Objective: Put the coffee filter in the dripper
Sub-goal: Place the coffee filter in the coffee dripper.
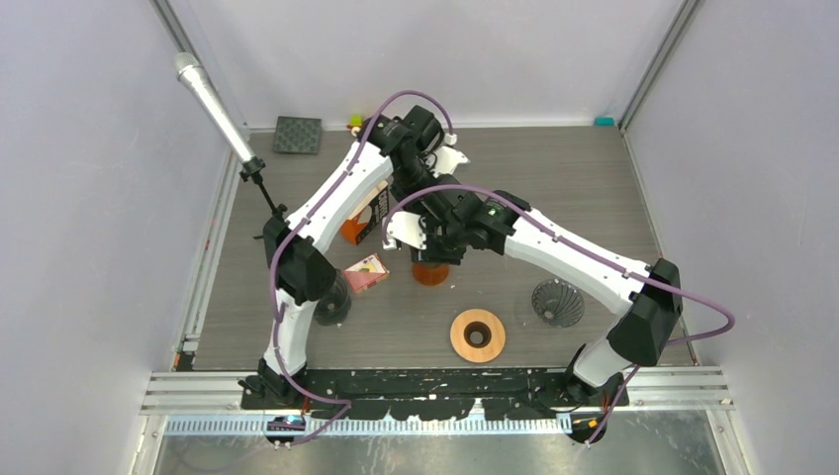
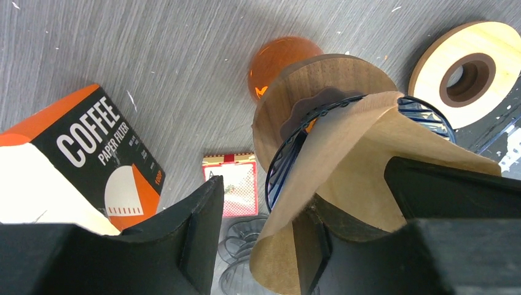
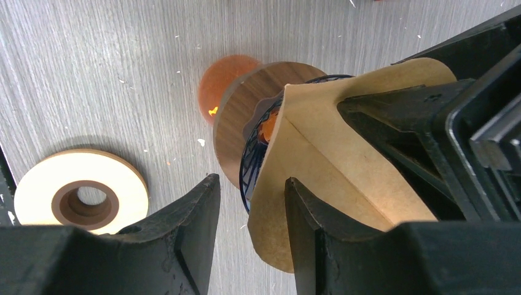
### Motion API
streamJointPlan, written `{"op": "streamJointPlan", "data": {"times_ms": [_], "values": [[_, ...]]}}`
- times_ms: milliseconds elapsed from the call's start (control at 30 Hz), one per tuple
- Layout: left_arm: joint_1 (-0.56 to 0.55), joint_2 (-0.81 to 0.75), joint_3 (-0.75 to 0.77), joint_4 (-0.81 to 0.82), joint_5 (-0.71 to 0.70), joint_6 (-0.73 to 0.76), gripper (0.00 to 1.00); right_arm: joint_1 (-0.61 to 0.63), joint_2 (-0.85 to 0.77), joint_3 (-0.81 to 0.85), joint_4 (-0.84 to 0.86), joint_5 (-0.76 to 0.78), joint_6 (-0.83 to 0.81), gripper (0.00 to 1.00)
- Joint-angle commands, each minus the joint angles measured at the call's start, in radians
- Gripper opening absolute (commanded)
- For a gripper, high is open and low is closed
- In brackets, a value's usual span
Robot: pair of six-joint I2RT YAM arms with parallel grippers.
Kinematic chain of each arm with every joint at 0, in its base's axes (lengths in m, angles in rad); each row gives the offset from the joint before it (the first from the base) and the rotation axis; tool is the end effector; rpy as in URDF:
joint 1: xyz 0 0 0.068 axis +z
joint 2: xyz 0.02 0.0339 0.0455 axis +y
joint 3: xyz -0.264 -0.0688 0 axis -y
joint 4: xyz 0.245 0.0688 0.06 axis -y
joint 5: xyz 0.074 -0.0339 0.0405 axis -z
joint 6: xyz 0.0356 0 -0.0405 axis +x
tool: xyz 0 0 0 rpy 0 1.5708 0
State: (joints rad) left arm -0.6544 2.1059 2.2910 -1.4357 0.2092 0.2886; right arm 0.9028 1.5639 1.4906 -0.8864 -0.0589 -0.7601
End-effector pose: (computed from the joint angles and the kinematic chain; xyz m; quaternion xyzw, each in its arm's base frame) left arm 0.3277 -0.2607 0.3414 0.4608 0.8671 -0.1302 0.1372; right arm 0.2026 0.2602 0.3297 -0.7103 0.6358 0.0494 0.2979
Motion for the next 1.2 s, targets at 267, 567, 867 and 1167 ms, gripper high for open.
{"op": "streamJointPlan", "data": {"times_ms": [267, 567, 867, 1167], "values": [[-0.001, 0.002, -0.041, 0.040, 0.021, 0.024, 0.46, -0.021, 0.012, -0.042, 0.050, -0.042, 0.008, 0.47], [-0.002, 0.012, -0.061, 0.053, 0.022, 0.025, 0.46, -0.028, 0.016, -0.063, 0.069, -0.048, 0.018, 0.47], [-0.001, 0.004, -0.094, 0.069, 0.010, 0.029, 0.46, -0.030, 0.024, -0.079, 0.075, -0.053, 0.019, 0.47], [-0.001, -0.012, -0.062, 0.063, -0.017, 0.043, 0.47, -0.030, -0.002, -0.050, 0.072, -0.052, 0.021, 0.48]]}}
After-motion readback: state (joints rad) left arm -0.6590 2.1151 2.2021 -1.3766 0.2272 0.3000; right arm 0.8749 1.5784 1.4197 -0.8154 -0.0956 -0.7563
